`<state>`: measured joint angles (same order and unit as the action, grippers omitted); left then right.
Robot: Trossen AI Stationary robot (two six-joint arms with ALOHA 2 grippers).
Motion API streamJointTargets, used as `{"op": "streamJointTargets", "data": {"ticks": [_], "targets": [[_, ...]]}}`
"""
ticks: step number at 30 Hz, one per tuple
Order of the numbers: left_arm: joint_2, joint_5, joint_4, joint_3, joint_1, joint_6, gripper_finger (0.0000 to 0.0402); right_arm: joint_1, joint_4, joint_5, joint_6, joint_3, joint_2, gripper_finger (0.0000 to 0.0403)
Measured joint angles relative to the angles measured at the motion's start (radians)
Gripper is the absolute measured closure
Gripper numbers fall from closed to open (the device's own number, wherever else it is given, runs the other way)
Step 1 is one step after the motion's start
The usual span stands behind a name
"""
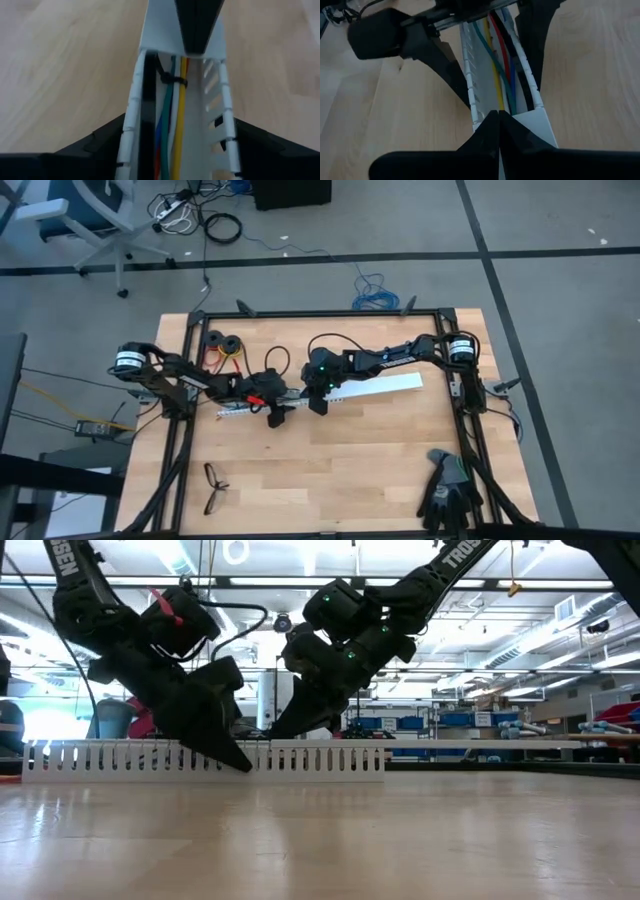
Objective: Ziptie cables
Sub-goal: Close the white cable duct
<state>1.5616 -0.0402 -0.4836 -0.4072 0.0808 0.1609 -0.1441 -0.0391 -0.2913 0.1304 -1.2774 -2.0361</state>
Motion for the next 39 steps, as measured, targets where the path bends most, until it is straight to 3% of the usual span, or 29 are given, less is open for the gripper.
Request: {"op": "streamJointTargets", "data": {"ticks": [7, 19, 25, 33, 39], "targets": [[0.0, 0.004, -0.124, 0.042, -0.003, -0.013, 0.0122, -0.001, -0.006, -0.002, 0.0, 0.001, 0.0, 0.0403], [0.002, -0.002, -0.15, 0.055, -0.004, -0.028, 0.0177, -0.001, -0.005, -0.002, 0.0, 0.002, 0.0, 0.0403], [0.003, -0.015, -0.151, 0.054, -0.005, -0.026, 0.018, -0.001, -0.006, 0.009, -0.036, 0.004, 0.025, 0.0403], [0.003, -0.018, -0.149, 0.054, -0.004, -0.027, 0.0177, -0.019, -0.309, 0.155, -0.064, 0.008, 0.192, 0.0403], [0.003, -0.019, -0.149, 0.054, -0.004, -0.028, 0.0176, -0.017, -0.333, 0.146, -0.035, 0.052, 0.189, 0.0403]]}}
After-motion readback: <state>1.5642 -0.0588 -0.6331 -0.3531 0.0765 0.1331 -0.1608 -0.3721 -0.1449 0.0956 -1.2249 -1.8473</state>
